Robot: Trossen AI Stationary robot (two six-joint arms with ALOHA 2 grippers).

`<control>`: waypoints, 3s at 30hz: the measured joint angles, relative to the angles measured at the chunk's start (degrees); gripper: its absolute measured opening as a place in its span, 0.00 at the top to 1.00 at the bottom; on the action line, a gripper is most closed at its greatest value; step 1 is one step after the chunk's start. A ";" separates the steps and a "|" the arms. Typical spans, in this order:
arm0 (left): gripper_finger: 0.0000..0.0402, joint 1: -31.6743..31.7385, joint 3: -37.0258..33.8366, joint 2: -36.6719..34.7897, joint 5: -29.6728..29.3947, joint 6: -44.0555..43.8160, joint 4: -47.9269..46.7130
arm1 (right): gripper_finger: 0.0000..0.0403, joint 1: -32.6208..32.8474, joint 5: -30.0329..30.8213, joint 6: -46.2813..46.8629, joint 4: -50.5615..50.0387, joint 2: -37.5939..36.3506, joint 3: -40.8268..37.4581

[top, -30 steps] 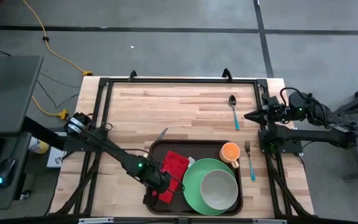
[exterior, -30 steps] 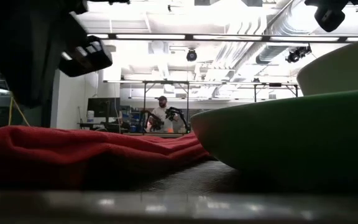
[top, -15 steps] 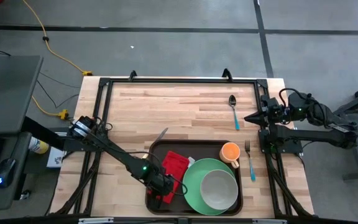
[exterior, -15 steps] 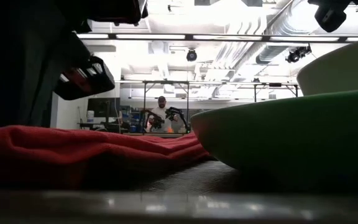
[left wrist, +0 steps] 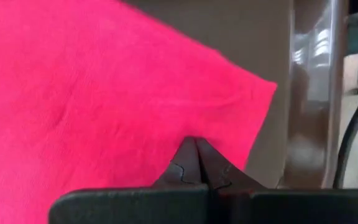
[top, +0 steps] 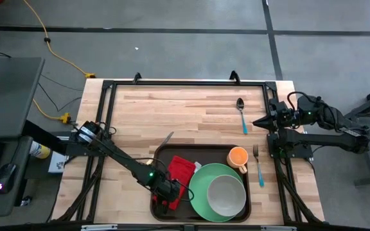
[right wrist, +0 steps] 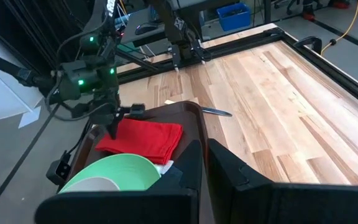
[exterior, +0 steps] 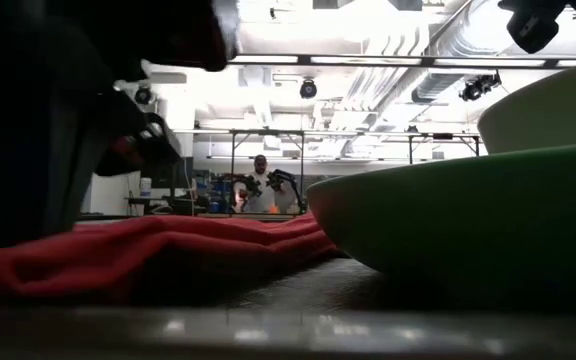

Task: Set up tray
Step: Put the red napkin on the black serving tray to the left side of the green plate

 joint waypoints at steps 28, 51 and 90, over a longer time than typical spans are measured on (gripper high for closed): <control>0.98 6.63 18.73 6.21 -19.75 3.63 -19.35 | 1.00 -0.01 -2.01 0.64 -1.08 -0.39 0.00; 0.98 16.29 19.06 6.10 -18.41 13.05 -28.73 | 1.00 0.00 -1.91 0.87 -1.07 -0.39 0.00; 0.98 4.76 13.98 6.94 -13.24 -0.18 -30.62 | 1.00 -0.01 -1.89 0.83 -1.04 -0.39 0.00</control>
